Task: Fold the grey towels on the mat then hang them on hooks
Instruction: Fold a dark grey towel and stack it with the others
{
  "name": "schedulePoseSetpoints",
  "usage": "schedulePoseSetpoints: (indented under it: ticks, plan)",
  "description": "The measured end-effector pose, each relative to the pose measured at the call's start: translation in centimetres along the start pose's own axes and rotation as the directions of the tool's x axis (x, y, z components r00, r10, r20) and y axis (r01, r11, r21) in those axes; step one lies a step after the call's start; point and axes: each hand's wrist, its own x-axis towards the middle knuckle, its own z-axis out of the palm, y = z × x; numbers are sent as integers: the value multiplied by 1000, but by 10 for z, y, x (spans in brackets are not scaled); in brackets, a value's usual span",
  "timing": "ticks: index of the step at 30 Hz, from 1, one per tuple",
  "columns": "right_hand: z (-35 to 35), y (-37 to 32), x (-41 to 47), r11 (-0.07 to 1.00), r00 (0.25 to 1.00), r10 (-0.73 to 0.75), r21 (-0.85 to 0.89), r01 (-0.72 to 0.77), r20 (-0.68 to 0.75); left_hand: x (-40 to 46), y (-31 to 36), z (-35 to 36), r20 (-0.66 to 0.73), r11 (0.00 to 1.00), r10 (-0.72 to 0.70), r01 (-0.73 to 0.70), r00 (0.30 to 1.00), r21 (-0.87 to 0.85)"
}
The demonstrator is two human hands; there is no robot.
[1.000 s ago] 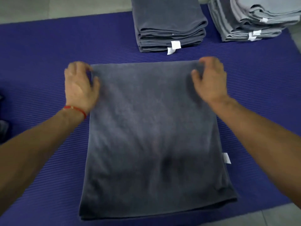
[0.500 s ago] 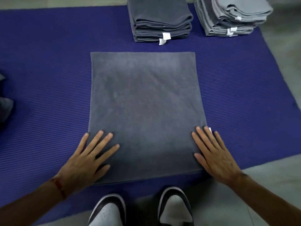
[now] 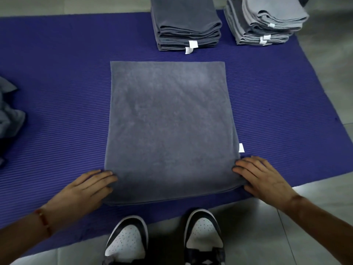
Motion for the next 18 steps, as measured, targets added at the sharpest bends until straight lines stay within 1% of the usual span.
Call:
schedulePoseSetpoints:
  ticks: [1,3,4,6,8,10,11,13,15,16,17,18]
  plan:
    - [0,-2,1,997,999,46,61,-44,-19,1,0,-2,-34,997,-48,46,998,-57]
    - [-4,-7,5,958,983,166,248,-144,-73,5,1,-9,-89,973,-145,125,985,-194]
    - [-7,-11,9,915,964,246,352,-197,-100,7,2,-13,-97,951,-199,168,975,-261]
    - [-17,-16,19,803,898,423,510,-308,-124,11,3,-18,-83,899,-294,246,952,-362]
    - [-28,-20,31,687,824,562,593,-419,-69,16,6,-23,-25,805,-418,358,908,-473]
    - [-34,-20,43,600,767,641,632,-491,-13,24,12,-27,50,643,-578,493,814,-586]
    - [-36,-18,50,557,734,679,653,-512,-3,32,14,-32,62,568,-652,542,755,-620]
    - [-41,-11,64,489,660,751,689,-535,-20,51,9,-40,36,445,-783,599,621,-666]
    - [-48,-1,81,446,604,794,742,-500,-70,75,-9,-48,19,310,-891,637,455,-706]
    - [-51,4,92,426,596,799,776,-465,-82,87,-22,-48,23,251,-922,643,386,-724]
    - [-52,9,103,403,592,802,800,-444,-76,98,-33,-48,54,178,-942,630,332,-756]
    - [-52,14,115,372,588,807,819,-437,-52,108,-43,-46,106,101,-947,595,303,-797]
